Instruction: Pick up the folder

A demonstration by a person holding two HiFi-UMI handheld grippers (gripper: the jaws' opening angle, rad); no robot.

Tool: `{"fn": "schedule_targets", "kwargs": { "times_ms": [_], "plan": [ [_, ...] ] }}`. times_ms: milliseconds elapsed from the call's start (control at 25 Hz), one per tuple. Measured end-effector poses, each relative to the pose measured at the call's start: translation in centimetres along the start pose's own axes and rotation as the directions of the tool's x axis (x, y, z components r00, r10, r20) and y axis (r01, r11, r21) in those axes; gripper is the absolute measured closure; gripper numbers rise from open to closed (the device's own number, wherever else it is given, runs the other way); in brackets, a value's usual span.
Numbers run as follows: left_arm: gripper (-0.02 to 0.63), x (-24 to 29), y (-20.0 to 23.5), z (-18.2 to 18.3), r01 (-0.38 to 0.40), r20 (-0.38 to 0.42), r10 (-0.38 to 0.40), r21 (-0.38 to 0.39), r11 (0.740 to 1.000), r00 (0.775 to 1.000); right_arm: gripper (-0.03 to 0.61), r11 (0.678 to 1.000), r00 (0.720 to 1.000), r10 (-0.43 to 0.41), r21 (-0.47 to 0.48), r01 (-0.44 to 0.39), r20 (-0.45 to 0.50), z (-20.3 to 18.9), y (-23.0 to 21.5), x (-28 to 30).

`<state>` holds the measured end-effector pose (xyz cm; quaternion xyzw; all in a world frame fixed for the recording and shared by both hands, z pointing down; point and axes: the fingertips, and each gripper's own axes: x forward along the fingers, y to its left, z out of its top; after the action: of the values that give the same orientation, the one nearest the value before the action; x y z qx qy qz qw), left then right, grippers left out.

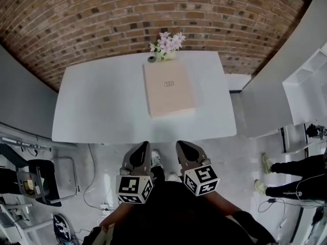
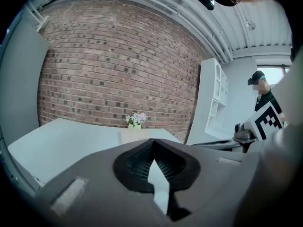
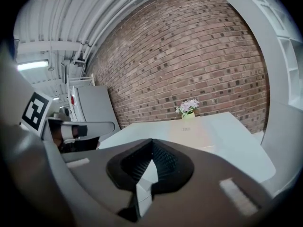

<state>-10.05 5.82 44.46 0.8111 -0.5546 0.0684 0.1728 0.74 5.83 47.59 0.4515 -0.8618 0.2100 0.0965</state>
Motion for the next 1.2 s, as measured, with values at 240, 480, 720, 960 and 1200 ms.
{"fn": "schedule_targets", "kwargs": {
  "times_ms": [240,480,720,960,1200],
  "plan": [
    [0.614,4.7,1.8,2.0,0.061,-0.001,-0.061,-0.005,0.998,0.998,0.577,0.998,0.998,-0.070,-0.002,0.070,-0.001,2.3,-2.6,3.5],
    [0.614,7.8,3.4,3.7,0.119,-0.008,-0.119,0.002,0.993,0.993,0.577,0.992,0.992,-0.129,-0.006,0.130,0.005,4.6,-3.7,6.3],
    [0.614,10.2,5.4,5.0,0.164,-0.011,-0.164,0.000,0.986,0.986,0.577,0.983,0.983,-0.183,-0.009,0.183,0.008,6.2,-4.4,8.7],
    [0.614,12.2,6.4,4.7,0.194,-0.027,-0.194,-0.005,0.981,0.981,0.577,0.974,0.974,-0.229,0.001,0.229,0.005,6.6,-5.8,10.3],
    [0.614,14.3,6.1,4.4,0.209,-0.036,-0.209,-0.018,0.978,0.977,0.577,0.970,0.970,-0.241,0.017,0.241,-0.029,5.7,-8.7,11.3]
  ]
}}
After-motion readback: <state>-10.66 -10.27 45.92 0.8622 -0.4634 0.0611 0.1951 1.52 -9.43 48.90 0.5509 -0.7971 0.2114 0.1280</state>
